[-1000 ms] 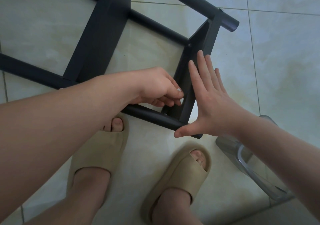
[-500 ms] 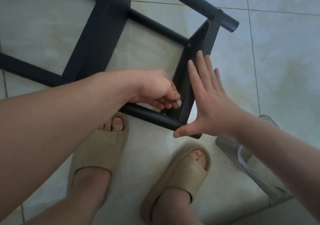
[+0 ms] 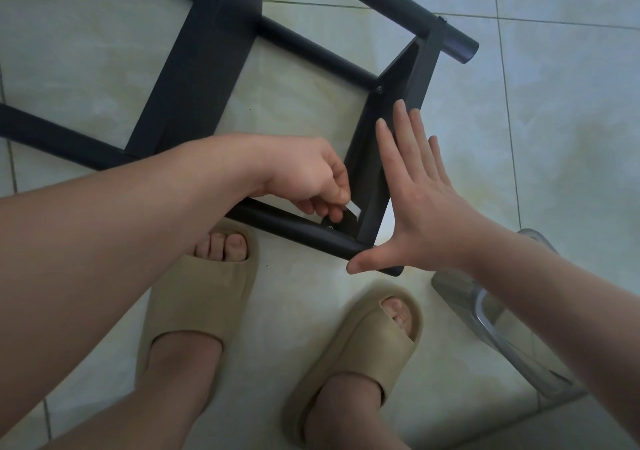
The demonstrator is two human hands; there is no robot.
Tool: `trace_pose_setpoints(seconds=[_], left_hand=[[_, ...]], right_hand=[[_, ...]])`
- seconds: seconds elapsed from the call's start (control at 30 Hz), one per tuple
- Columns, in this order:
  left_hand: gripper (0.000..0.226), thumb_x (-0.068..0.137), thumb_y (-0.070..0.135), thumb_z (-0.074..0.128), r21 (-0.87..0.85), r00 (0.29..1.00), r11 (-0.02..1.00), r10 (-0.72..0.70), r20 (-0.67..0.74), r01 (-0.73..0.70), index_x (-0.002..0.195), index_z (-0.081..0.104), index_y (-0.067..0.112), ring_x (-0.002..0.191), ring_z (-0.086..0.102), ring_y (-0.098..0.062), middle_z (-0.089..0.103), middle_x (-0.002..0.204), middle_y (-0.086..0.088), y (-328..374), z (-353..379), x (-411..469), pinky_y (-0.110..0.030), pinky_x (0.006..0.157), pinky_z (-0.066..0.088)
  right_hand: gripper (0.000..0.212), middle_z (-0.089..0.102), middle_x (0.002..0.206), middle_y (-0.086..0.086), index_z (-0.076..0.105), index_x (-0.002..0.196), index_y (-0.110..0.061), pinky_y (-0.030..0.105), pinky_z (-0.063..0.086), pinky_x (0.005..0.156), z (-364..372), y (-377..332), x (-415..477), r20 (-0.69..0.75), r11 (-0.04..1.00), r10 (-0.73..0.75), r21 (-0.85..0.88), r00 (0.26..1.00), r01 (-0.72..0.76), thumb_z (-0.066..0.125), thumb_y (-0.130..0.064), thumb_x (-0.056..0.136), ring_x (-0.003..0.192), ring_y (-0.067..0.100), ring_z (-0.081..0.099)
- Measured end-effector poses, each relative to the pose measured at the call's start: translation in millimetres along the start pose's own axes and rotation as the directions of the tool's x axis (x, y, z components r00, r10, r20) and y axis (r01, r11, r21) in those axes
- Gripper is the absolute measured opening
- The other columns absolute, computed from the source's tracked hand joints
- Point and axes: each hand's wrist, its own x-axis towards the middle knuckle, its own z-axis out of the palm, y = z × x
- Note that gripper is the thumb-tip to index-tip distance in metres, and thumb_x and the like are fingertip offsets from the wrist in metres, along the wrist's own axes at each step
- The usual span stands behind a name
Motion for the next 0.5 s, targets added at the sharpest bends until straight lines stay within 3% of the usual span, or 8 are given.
trace_pose_setpoints(seconds=[0.3, 0.5], left_hand=[[0.019, 0.096, 0.013, 0.064, 0.121, 0.999, 0.993, 0.001, 0.049, -0.007, 0.078, 0.07, 0.019, 0.071, 0.063, -0.011, 0.074, 0.077, 0.002, -3.7, 3.1, -6.0, -0.027, 0.071, 0.048], [0.017, 0.091, 0.024, 0.07, 0.275, 0.997, 0.961, -0.025, 0.077, 0.003, 0.075, 0.07, 0.026, 0.066, 0.057, -0.009, 0.062, 0.058, 0.017, -0.4, 4.3, -6.3, -0.027, 0.068, 0.041]], right_hand=[[0.159, -0.039, 0.161, 0.002, -0.022, 0.158, -0.014, 0.043, -0.017, 0.12, 0.6, -0.1, -0.1, -0.003, 1.0, 0.001, 0.005, 1.0, -0.001, 0.055, -0.1, 0.05, 0.147, 0.021, -0.038], [0.159, -0.04, 0.16, 0.001, -0.023, 0.157, -0.014, 0.044, -0.017, 0.12, -0.6, -0.1, -0.1, 0.005, 1.0, 0.004, 0.003, 1.0, -0.004, 0.058, -0.098, 0.05, 0.146, 0.021, -0.04]])
